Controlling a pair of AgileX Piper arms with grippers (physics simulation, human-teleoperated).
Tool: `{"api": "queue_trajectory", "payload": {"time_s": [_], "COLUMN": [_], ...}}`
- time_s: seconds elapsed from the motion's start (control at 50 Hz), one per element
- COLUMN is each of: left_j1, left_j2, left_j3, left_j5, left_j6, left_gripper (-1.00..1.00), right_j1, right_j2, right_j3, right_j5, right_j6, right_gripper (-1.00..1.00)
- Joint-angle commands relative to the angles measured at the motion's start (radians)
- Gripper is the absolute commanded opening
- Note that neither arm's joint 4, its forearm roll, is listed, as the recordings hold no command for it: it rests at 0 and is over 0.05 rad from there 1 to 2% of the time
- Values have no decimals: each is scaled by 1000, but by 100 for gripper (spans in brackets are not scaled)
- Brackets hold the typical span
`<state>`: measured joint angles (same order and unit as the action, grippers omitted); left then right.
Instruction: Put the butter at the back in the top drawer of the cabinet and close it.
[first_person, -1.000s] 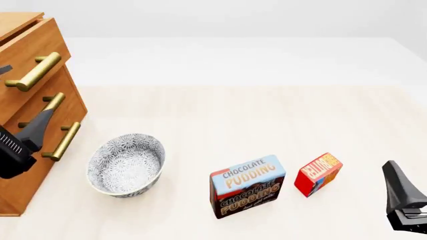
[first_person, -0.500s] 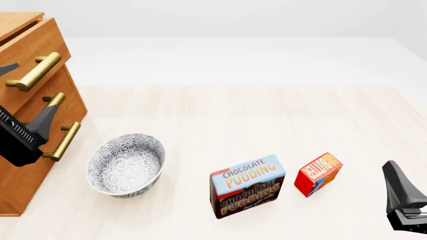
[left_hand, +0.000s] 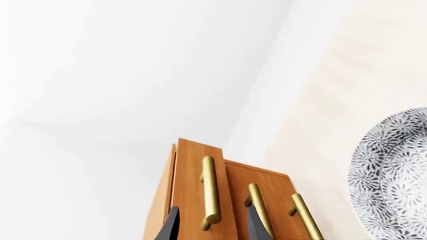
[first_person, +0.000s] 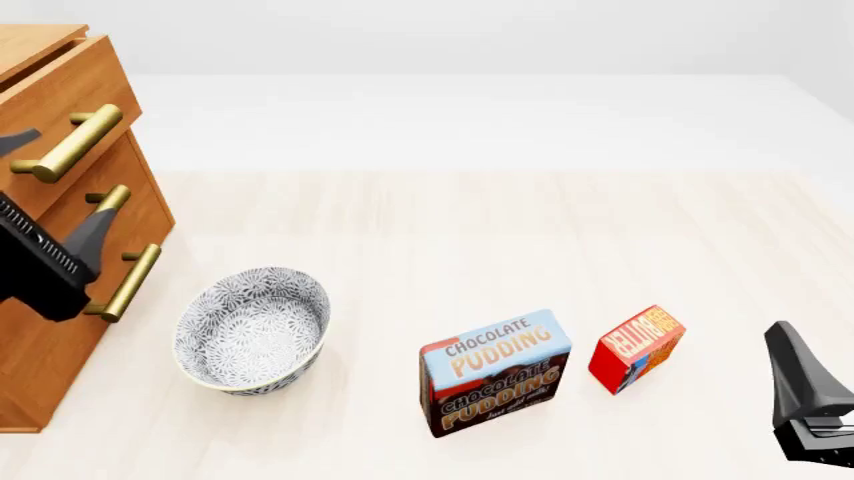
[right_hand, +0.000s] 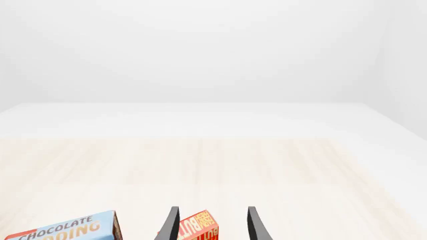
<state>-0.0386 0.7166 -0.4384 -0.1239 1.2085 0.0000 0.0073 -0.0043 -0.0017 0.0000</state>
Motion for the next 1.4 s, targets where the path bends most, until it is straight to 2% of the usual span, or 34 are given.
{"api": "queue_trajectory", "payload": {"time_s": [0.02,0.48,1.4], "left_j1": [24,67,154], "left_j2": [49,133,227], "left_j3": [7,8,8], "left_j5": [-40,-119,-191], "left_j6": [-3,-5,-2], "left_gripper": [100,100,100], "right_j1": [0,0,0], "right_j2": [0,0,0], "right_j3": [0,0,0], "right_j5": [0,0,0], "right_j6": [0,0,0], "right_gripper": [100,100,100]}}
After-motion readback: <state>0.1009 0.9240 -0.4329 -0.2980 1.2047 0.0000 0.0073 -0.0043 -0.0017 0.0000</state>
